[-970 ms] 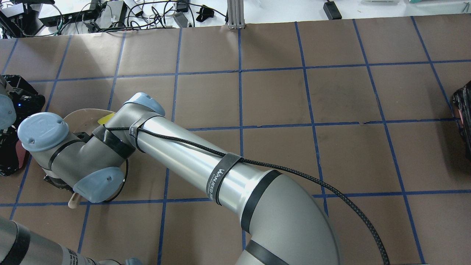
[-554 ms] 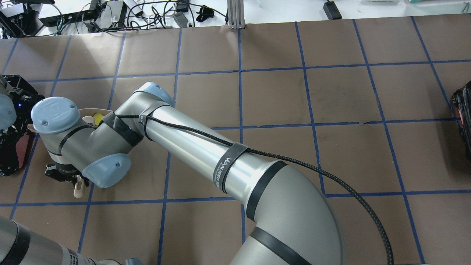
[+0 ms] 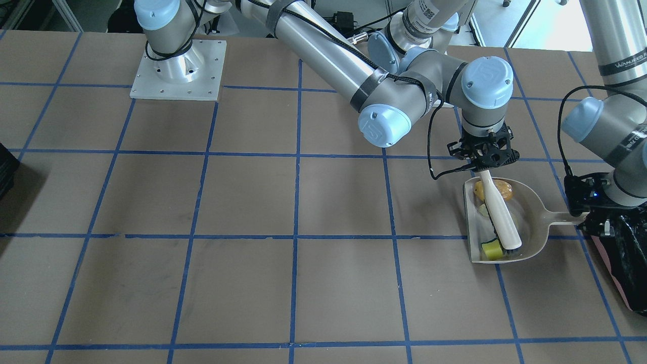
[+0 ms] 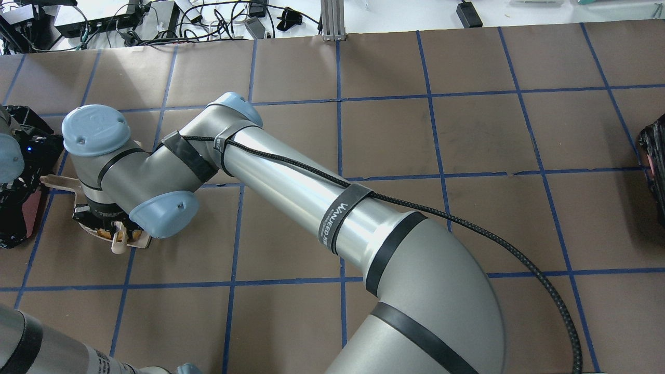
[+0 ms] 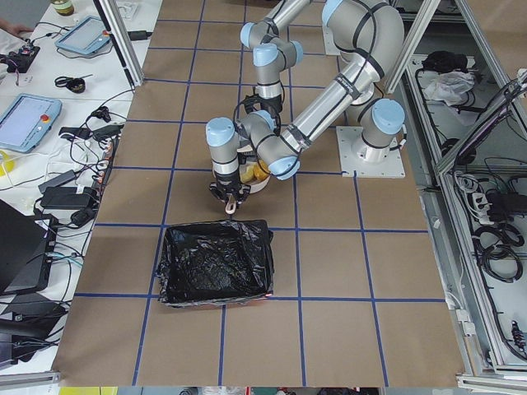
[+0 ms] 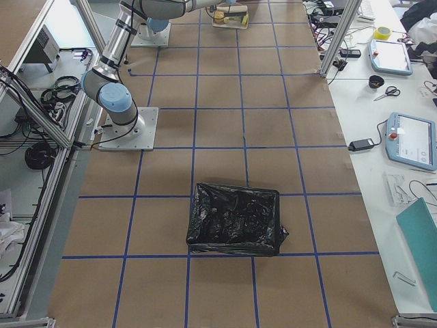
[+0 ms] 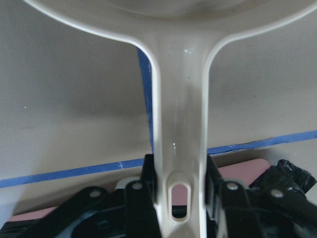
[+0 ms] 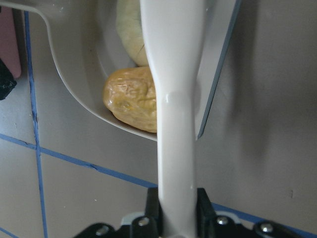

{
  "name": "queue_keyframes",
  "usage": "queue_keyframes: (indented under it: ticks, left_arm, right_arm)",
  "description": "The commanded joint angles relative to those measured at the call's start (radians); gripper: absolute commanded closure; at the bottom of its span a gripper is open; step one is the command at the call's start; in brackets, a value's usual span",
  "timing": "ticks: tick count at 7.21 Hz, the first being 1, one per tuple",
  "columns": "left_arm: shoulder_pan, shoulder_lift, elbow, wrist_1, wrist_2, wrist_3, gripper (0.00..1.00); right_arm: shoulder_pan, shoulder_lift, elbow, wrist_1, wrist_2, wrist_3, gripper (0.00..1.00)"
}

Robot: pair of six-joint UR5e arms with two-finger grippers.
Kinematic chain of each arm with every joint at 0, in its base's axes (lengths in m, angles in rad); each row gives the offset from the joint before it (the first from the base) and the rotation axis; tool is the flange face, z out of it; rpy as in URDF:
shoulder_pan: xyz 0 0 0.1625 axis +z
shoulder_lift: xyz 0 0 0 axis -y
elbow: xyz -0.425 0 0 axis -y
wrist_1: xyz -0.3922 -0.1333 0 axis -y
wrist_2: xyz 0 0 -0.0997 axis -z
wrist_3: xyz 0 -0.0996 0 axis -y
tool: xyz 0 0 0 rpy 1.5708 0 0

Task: Sweep and dump trash in nearest bin
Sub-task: 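Lift the loaded dustpan with the left gripper while the right gripper withdraws the brush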

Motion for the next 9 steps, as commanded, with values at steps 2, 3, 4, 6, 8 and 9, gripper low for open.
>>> queue_keyframes:
  ticks: [2, 3, 4, 6, 8, 9]
  left_arm:
    - [0.000, -0.004, 0.000, 0.000, -0.004, 0.000, 1.00]
    - [0.000, -0.004, 0.002, 0.003, -0.007, -0.005, 1.00]
    - [0.001, 0.004, 0.006, -0.009, -0.062, 0.004, 1.00]
    - [0.009, 0.021, 0.011, -0.058, -0.133, -0.008, 1.00]
    - [0.055, 0.037, 0.020, -0.102, -0.253, -0.072, 1.00]
    - [0.089, 0.044, 0.047, -0.137, -0.281, -0.115, 1.00]
  right_arm:
    - [-0.008, -0.027, 0.006, 0.010, -0.003, 0.066, 1.00]
    - [-0.013, -0.047, 0.011, 0.042, -0.009, 0.066, 1.00]
    - [-0.036, -0.059, 0.017, 0.094, -0.025, 0.057, 1.00]
    - [-0.124, -0.099, 0.028, 0.227, -0.072, 0.026, 1.00]
    - [-0.210, -0.230, 0.151, 0.345, -0.143, -0.048, 1.00]
    - [-0.241, -0.330, 0.270, 0.371, -0.169, -0.111, 1.00]
